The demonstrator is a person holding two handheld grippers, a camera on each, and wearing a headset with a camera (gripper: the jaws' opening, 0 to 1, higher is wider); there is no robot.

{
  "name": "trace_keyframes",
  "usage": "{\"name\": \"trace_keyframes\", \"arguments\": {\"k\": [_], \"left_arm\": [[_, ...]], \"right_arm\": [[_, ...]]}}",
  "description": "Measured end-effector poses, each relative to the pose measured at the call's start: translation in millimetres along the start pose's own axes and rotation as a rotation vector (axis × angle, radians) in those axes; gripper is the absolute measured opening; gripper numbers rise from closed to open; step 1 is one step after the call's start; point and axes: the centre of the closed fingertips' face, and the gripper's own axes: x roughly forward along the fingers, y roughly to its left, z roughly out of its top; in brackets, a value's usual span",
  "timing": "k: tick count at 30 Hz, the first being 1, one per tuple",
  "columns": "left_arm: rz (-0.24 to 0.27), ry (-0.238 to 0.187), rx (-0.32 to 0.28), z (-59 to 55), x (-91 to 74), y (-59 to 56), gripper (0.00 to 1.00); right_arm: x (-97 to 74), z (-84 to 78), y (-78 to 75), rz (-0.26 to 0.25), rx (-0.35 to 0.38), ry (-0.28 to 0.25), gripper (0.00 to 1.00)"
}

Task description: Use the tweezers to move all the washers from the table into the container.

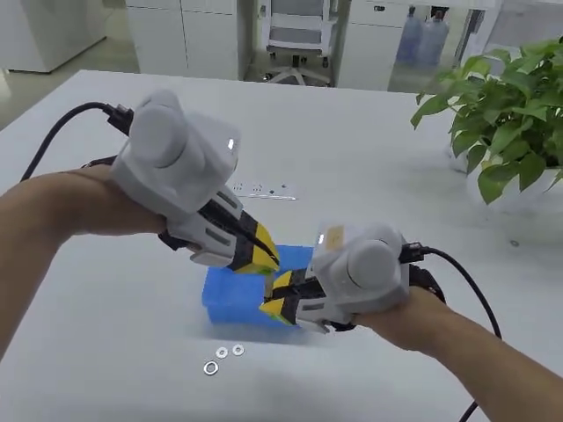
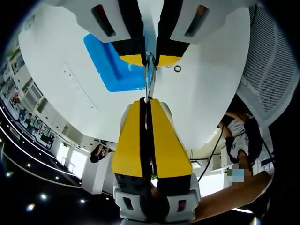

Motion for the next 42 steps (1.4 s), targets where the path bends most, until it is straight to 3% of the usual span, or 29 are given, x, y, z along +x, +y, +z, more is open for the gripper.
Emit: {"name": "trace_keyframes", "arguments": {"k": [13, 31, 42], "left_arm": [[0.029, -0.002, 0.026, 1.1, 0.7, 22.6, 0.05], [0.047, 0.023, 0.009, -26.7, 8.2, 49.7, 0.05], [0.033, 0.034, -0.015, -45.8, 17.6, 56.3, 0.05]], "right_arm": [[1.1, -0.2, -27.5, -0.026, -0.026, 0.003, 0.10], [24.6, -15.1, -50.2, -0.019, -0.009, 0.012, 0.10], [40.2, -28.9, -53.5, 0.007, -0.007, 0.034, 0.10]]}}
